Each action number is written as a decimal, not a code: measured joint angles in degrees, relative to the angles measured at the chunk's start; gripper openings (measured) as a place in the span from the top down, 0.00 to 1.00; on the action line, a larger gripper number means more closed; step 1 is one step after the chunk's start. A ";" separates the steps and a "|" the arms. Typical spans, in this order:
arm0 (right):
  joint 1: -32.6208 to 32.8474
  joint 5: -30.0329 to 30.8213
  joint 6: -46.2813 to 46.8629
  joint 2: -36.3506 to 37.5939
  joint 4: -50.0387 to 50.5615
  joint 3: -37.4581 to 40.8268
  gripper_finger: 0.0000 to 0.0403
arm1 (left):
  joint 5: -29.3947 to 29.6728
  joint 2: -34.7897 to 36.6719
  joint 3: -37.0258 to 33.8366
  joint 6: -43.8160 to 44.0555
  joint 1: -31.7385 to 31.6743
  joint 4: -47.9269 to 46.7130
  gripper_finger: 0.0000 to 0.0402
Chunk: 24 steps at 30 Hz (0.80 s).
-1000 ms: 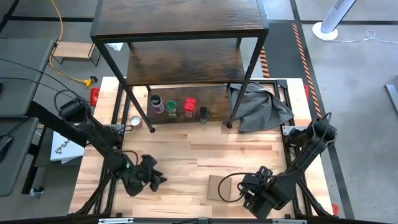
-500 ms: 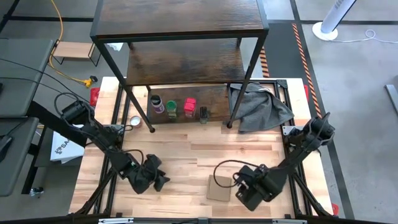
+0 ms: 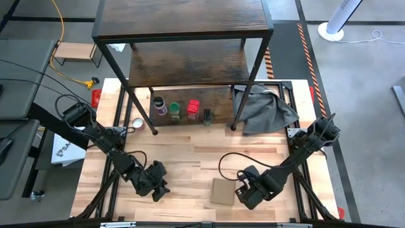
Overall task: Shelf spices
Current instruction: Put the brown seasoning bottle on the shelf
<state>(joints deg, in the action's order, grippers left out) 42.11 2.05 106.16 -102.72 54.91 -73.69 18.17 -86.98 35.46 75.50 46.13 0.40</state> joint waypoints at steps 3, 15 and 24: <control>0.57 0.67 4.73 0.06 -1.01 0.64 0.28 | -0.89 0.00 0.00 -1.06 0.00 0.06 0.45; 0.18 0.87 15.39 0.00 -14.88 10.92 0.29 | -2.86 0.02 -0.02 -3.14 -0.01 4.43 0.45; 1.06 -3.47 10.88 0.07 -18.66 11.15 0.58 | -2.65 0.04 -0.02 -3.77 -1.67 14.08 0.45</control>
<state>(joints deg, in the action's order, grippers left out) 43.16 -1.42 117.04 -102.65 36.26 -62.54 15.52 -86.94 35.44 71.72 44.46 14.48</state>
